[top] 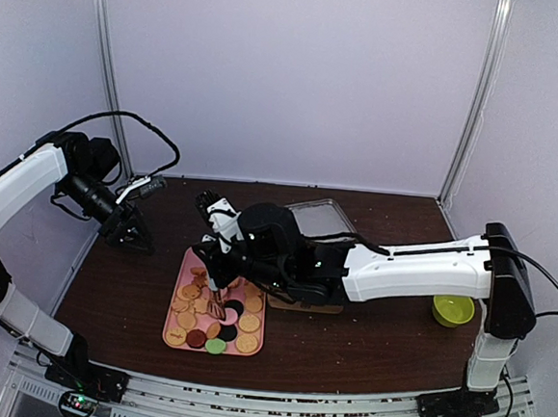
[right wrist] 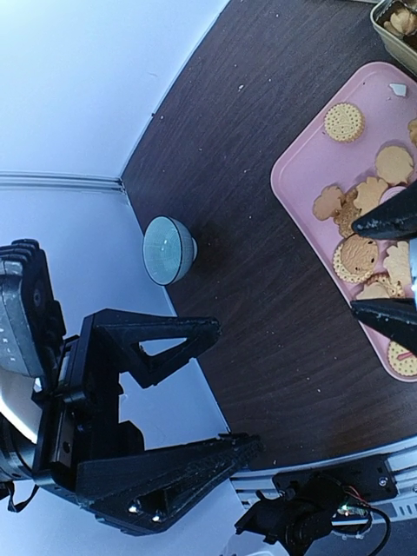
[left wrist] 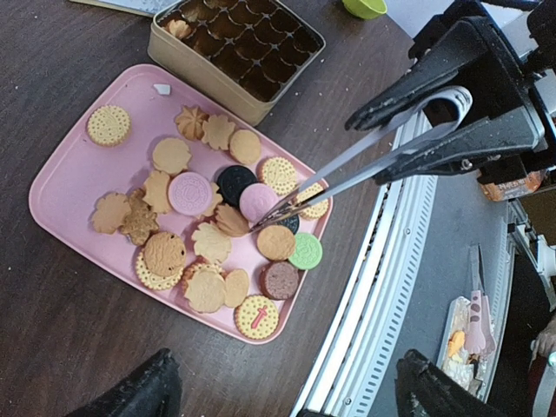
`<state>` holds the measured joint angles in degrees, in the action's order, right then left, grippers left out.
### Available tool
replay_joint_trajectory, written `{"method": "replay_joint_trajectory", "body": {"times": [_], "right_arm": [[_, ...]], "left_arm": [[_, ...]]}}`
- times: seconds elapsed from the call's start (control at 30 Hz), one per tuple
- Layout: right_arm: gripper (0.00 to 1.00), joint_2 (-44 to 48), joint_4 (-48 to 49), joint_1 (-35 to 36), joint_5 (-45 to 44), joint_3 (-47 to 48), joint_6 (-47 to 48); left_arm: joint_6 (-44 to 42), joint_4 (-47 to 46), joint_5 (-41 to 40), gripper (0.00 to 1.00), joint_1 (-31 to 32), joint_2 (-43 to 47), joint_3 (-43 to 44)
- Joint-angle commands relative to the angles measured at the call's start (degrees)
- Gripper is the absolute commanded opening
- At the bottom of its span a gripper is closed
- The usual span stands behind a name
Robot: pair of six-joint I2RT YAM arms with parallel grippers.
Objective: Pack the cookies
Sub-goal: Pass from the right arm to the left
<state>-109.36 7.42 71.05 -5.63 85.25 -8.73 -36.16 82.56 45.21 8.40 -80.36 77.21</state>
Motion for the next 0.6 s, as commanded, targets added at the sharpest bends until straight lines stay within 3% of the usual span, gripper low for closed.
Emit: {"method": "replay_joint_trajectory", "body": {"times": [0.0, 0.3, 0.57], "right_arm": [[0.14, -0.06, 1.10, 0.50, -1.11, 1.66, 0.37], [0.04, 2.45, 2.87, 0.41, -4.08, 2.54, 0.54], [0.05, 7.41, 12.64, -1.94, -1.31, -2.11, -8.58]], "left_arm": [[-1.10, 0.14, 0.41, 0.88, -0.15, 0.28, -0.38], [-1.14, -0.41, 1.59, 0.87, -0.14, 0.80, -1.35], [-4.55, -0.33, 10.57, 0.86, 0.14, 1.60, -3.07]]}}
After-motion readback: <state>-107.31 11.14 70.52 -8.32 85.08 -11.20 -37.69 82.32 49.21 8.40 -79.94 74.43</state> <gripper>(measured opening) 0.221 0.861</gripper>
